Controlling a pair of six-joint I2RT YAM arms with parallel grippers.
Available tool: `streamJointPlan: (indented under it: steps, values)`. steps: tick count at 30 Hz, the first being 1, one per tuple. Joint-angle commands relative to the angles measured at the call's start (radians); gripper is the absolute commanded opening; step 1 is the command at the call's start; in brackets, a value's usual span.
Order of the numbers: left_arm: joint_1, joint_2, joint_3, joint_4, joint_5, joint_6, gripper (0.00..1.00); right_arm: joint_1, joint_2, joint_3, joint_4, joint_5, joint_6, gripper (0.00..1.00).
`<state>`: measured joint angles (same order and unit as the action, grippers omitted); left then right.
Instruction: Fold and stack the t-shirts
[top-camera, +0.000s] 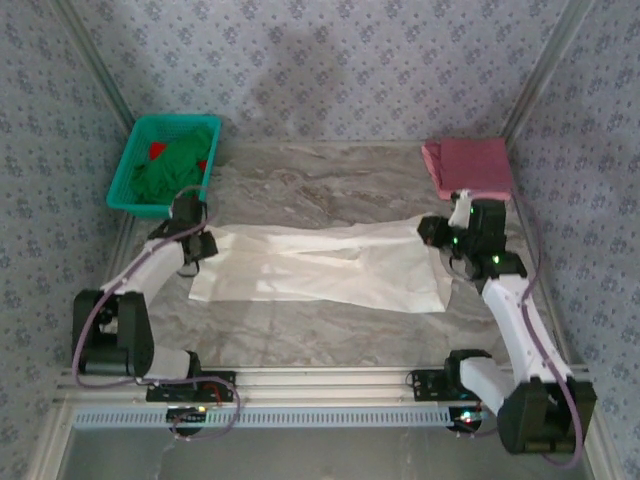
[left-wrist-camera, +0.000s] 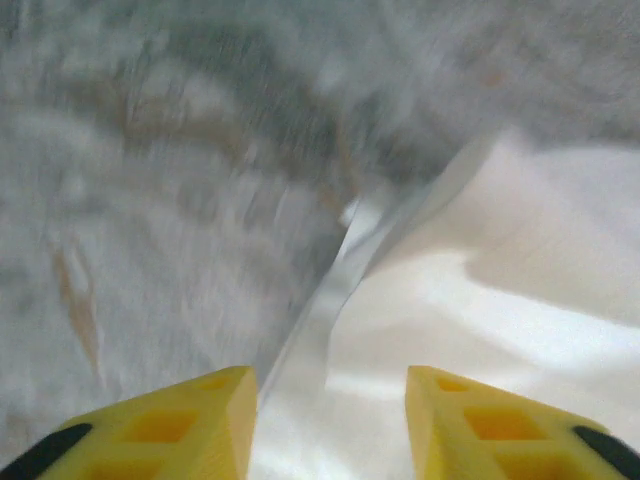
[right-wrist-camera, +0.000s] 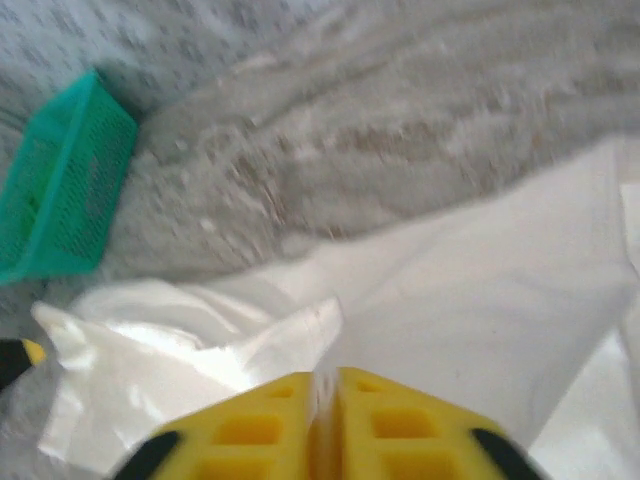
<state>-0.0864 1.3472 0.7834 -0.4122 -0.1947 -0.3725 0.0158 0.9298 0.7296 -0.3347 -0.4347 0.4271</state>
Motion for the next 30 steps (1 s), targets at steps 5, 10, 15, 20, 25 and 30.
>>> streamJointPlan:
  steps: [5, 10, 15, 20, 25, 30]
  values:
    - [-0.013, -0.120, -0.035, -0.003, -0.003, -0.023, 0.52, -0.009, -0.219, -0.072, -0.152, 0.022, 0.050, 0.33]
    - [-0.097, 0.032, 0.162, -0.021, 0.042, 0.120, 0.50, 0.009, 0.001, 0.009, -0.043, -0.016, 0.038, 0.36]
    - [-0.122, 0.237, 0.344, -0.062, 0.065, 0.187, 0.56, 0.145, 0.323, 0.169, -0.074, 0.087, -0.025, 0.41]
    - [-0.124, 0.341, 0.424, -0.034, 0.090, 0.197, 0.56, 0.216, 0.560, 0.243, -0.055, 0.125, -0.044, 0.46]
    - [-0.121, 0.448, 0.515, -0.085, 0.089, 0.197, 0.59, 0.256, 0.713, 0.297, -0.066, 0.133, -0.088, 0.48]
    - [-0.121, 0.447, 0.465, -0.062, 0.080, 0.174, 0.58, 0.273, 0.744, 0.252, -0.028, 0.170, -0.103, 0.34]
